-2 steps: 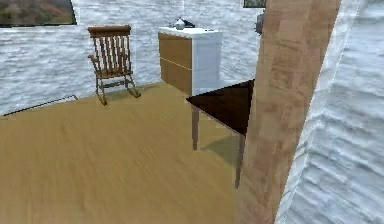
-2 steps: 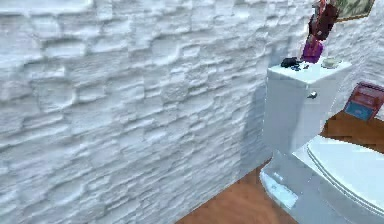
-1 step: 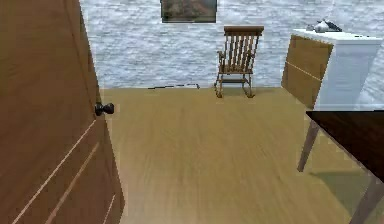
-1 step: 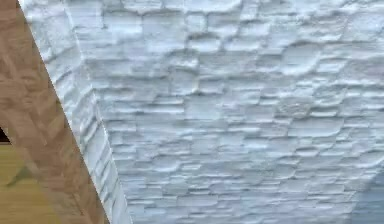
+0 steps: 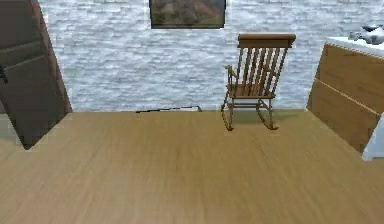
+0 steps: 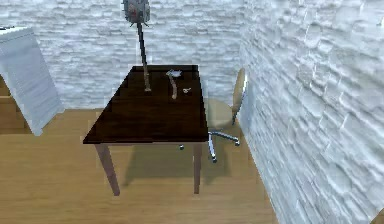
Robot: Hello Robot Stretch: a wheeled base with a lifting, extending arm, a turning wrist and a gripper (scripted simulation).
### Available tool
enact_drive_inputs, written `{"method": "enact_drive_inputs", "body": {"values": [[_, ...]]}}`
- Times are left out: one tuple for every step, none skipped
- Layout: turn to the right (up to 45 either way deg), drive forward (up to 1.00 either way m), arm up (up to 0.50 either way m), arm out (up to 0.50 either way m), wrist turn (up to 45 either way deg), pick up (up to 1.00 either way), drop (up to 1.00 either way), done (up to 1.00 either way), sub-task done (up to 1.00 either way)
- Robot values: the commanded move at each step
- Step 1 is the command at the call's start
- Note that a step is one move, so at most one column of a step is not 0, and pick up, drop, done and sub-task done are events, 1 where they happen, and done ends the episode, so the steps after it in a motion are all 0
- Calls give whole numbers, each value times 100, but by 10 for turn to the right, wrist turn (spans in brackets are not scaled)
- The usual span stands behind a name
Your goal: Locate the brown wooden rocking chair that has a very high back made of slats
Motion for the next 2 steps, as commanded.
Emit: {"method": "enact_drive_inputs", "body": {"values": [[0,100,0,0,0,0,0,0,0],[-30,0,0,0,0,0,0,0,0]]}}
